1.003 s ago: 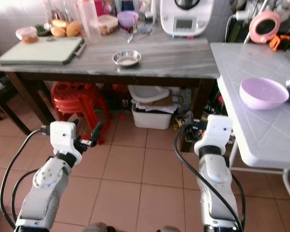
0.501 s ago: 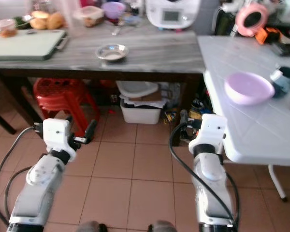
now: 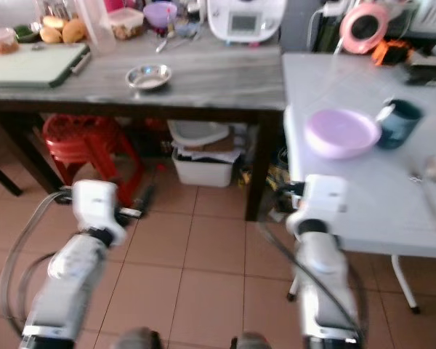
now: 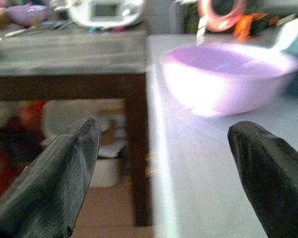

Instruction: Setting the table

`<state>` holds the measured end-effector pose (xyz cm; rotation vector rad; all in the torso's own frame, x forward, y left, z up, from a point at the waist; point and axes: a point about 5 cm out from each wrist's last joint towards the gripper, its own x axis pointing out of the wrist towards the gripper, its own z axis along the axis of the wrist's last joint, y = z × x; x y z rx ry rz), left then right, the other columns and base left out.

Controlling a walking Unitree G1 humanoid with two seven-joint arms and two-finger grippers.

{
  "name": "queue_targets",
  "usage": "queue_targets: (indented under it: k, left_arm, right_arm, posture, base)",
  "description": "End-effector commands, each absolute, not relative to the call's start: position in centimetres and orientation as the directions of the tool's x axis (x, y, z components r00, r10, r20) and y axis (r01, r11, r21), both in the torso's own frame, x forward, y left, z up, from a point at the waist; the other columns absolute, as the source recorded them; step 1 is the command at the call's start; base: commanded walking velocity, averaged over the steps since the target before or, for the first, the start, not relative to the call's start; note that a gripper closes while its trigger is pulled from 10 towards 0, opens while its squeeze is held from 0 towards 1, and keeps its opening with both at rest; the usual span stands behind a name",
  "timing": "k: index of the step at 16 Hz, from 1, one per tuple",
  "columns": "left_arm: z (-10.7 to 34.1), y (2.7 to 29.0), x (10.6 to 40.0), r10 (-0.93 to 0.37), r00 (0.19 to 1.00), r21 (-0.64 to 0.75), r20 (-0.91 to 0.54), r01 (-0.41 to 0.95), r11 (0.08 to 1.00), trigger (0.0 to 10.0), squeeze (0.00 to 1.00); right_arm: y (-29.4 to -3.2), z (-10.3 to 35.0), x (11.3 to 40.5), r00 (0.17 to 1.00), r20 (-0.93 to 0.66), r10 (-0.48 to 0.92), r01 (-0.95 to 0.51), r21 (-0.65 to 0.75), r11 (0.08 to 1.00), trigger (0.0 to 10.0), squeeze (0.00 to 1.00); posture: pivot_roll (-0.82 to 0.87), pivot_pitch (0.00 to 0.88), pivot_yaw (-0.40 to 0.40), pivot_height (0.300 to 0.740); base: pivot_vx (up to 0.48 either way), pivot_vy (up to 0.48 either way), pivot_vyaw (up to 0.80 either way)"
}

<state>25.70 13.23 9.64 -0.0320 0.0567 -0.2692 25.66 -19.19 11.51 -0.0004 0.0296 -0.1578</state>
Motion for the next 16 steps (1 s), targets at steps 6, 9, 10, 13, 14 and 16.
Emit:
queue_targets:
  k: [6, 9, 10, 13, 14, 16]
  left_arm:
    - [9.83, 14.35, 25.83, -0.237, 0.97, -0.012, -0.053, 0.237, 0.971, 10.0, 0.0]
    - [9.87, 14.35, 25.85, -0.235, 0.971, -0.015, -0.049, 0.235, 0.972, 10.0, 0.0]
    - [9.88, 14.34, 25.86, -0.232, 0.972, -0.02, -0.045, 0.231, 0.973, 10.0, 0.0]
    - [10.06, 14.27, 25.82, -0.231, 0.973, -0.03, -0.019, 0.231, 0.973, 10.0, 0.0]
    - [10.07, 14.31, 25.82, -0.226, 0.974, -0.023, -0.018, 0.226, 0.974, 10.0, 0.0]
    - [10.06, 14.44, 25.8, -0.224, 0.974, -0.048, -0.015, 0.223, 0.974, 10.0, 0.0]
  right_arm:
    - [-18.28, 11.7, 25.96, 0.99, -0.029, -0.135, 0.135, 0.008, 0.991, 10.0, 0.0]
    - [-18.09, 11.72, 25.98, 0.992, -0.024, -0.124, 0.124, 0.006, 0.992, 10.0, 0.0]
    - [-18.1, 11.7, 26.0, 0.992, -0.025, -0.123, 0.123, 0.005, 0.992, 10.0, 0.0]
    - [-18.26, 11.63, 25.96, 0.991, -0.034, -0.131, 0.13, -0.03, 0.991, 10.0, 0.0]
    - [-18.3, 11.61, 25.9, 0.989, -0.027, -0.144, 0.142, -0.062, 0.988, 10.0, 0.0]
    - [-17.87, 11.62, 25.87, 0.995, 0.005, -0.1, 0.099, -0.161, 0.982, 10.0, 0.0]
  posture:
    - [-0.06, 0.0, 0.028, 0.74]
    - [-0.06, 0.0, 0.026, 0.74]
    - [-0.06, 0.0, 0.027, 0.74]
    - [-0.06, 0.0, 0.026, 0.74]
    - [-0.06, 0.0, 0.026, 0.74]
    - [-0.06, 0.0, 0.027, 0.74]
  base:
    - [0.0, -0.279, 0.0]
    - [0.0, 0.0, 0.0]
    - [0.0, 0.0, 0.0]
    - [0.0, 0.0, 0.0]
    - [0.0, 0.0, 0.0]
    - [0.0, 0.0, 0.0]
